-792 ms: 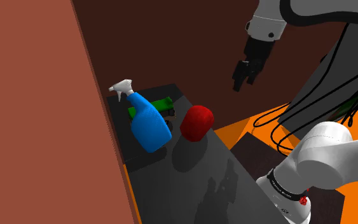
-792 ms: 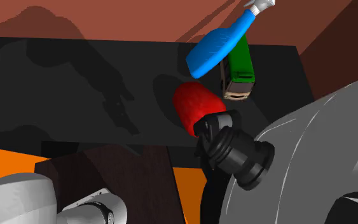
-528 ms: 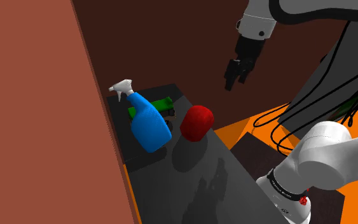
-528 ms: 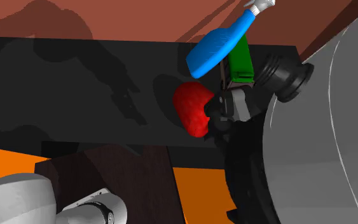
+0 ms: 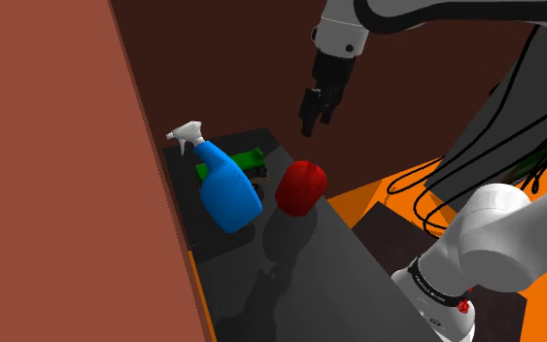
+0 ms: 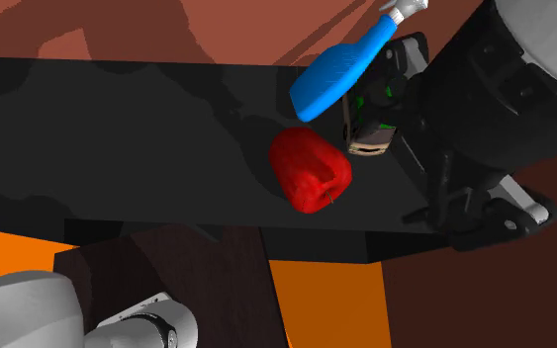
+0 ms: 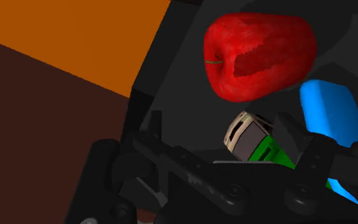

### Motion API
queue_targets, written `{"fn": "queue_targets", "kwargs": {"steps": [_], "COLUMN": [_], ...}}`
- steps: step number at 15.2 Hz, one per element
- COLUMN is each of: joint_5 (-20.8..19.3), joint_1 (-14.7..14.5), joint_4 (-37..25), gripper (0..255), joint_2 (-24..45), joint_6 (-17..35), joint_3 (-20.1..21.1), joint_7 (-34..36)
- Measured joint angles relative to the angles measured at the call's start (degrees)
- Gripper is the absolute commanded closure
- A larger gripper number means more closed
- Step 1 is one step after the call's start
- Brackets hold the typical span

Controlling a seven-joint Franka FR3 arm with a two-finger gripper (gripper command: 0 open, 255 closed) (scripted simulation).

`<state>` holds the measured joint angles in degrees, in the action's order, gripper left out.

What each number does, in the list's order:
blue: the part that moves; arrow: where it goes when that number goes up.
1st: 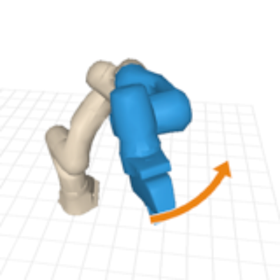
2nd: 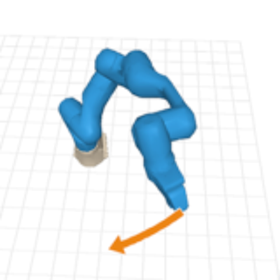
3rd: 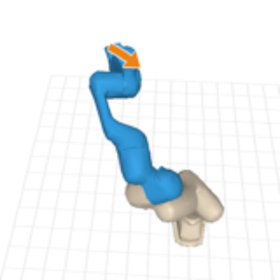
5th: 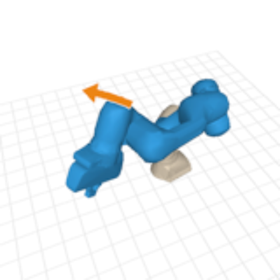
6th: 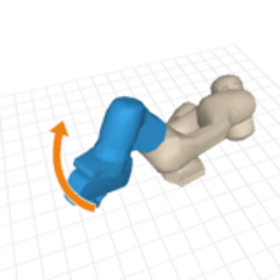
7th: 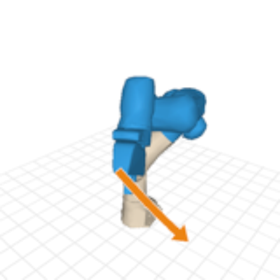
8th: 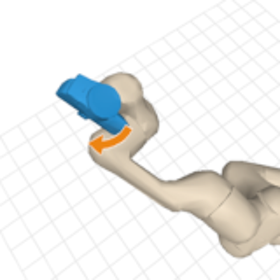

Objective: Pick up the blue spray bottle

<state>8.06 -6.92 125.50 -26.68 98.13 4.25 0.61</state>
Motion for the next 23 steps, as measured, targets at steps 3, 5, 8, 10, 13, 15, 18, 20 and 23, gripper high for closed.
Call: {"fn": "queue_targets", "kwargs": {"steps": [3,5,8,10,13,15,18,20,23], "joint_5": [0.9,1.4,1.8,2.0,2.0,1.7,1.1,0.9,0.9], "joint_1": [-1.6,-2.6,-4.1,-4.9,-6.4,-7.5,-8.8,-9.4,-9.5], "joint_4": [-3.9,-7.5,-12.1,-15.2,-19.9,-24.0,-29.6,-30.8,-29.4], "gripper": [0,0,0,0,0,0,0,0,0], "joint_2": [4.8,8.6,13.0,16.0,20.5,23.9,28.5,30.2,30.6], "joint_6": [1.7,2.5,3.2,3.7,4.4,4.4,4.1,4.8,6.6], "joint_3": [1.4,2.5,4.0,4.9,6.5,7.7,9.1,9.5,9.7], "joint_7": [-1.1,-1.5,-2.4,-3.2,-3.8,-3.9,-4.9,-4.9,-5.2]}}
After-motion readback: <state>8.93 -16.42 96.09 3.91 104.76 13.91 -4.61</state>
